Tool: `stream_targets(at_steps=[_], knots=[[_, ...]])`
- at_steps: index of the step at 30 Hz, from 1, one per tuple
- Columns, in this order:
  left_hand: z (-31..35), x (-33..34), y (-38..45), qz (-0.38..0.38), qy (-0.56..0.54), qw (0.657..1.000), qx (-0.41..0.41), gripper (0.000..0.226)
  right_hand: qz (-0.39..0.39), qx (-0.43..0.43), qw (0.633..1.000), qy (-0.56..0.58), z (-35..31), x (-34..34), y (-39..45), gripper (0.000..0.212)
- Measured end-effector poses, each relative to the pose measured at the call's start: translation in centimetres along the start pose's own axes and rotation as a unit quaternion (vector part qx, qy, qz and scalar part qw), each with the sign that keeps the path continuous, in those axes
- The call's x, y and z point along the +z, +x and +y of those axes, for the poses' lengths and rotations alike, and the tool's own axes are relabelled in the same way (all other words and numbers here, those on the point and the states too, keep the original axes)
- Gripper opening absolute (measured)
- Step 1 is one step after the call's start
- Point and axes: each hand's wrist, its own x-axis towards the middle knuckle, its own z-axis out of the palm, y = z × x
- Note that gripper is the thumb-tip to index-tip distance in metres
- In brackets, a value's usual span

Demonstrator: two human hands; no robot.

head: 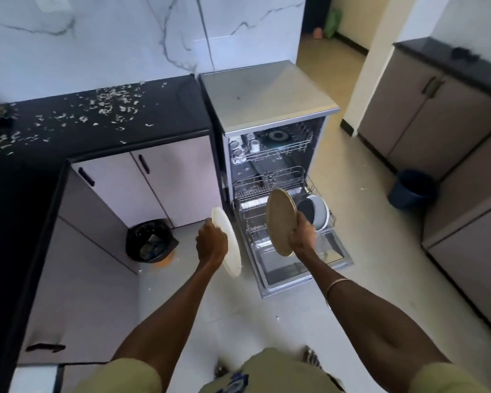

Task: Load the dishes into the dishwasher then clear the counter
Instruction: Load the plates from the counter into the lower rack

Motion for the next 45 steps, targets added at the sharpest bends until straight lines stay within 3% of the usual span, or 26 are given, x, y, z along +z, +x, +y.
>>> stream_targets(at_steps=[9, 16, 24, 30, 34, 37, 43, 45], knots=[[8.1, 9.1, -3.9, -0.027, -0.018, 0.999, -0.044, 0.038, 0.007, 0.058, 0.998, -0.019, 11.0, -10.7, 4.1, 0.051], [12.0, 13.3, -4.8, -0.008, -0.009, 1.0, -0.026, 0.032, -0.006, 0.06, 0.998, 0.009, 13.5, -13.9, 8.1, 0.05], [14.3, 17.3, 1.2, -0.017, -0.008, 1.0, -0.005, 0.034, -0.032, 0.075, 0.997, 0.009, 12.7, -10.8, 15.5, 0.055], [15.0, 21.5, 7.7, -0.064, 0.01, 0.998, -0.01, 0.039, -0.052, 0.094, 0.994, 0.02, 11.3, -8.0, 21.8, 0.056], [14.5, 24.9, 10.9, -0.09, 0.03, 0.995, -0.003, 0.038, -0.041, 0.098, 0.994, 0.036, 11.9, -5.2, 25.9, 0.077], [14.3, 28.1, 13.2, -0.095, 0.041, 0.995, -0.014, 0.035, -0.061, 0.113, 0.992, 0.017, 13.3, -2.4, 29.5, 0.079], [13.3, 37.0, 18.0, -0.102, 0.062, 0.993, -0.021, 0.035, -0.124, 0.131, 0.983, 0.032, 15.3, 2.5, 36.5, 0.051], [12.8, 40.9, 19.5, -0.109, 0.075, 0.991, -0.019, 0.032, -0.145, 0.127, 0.981, 0.003, 17.2, 5.1, 39.0, 0.052]])
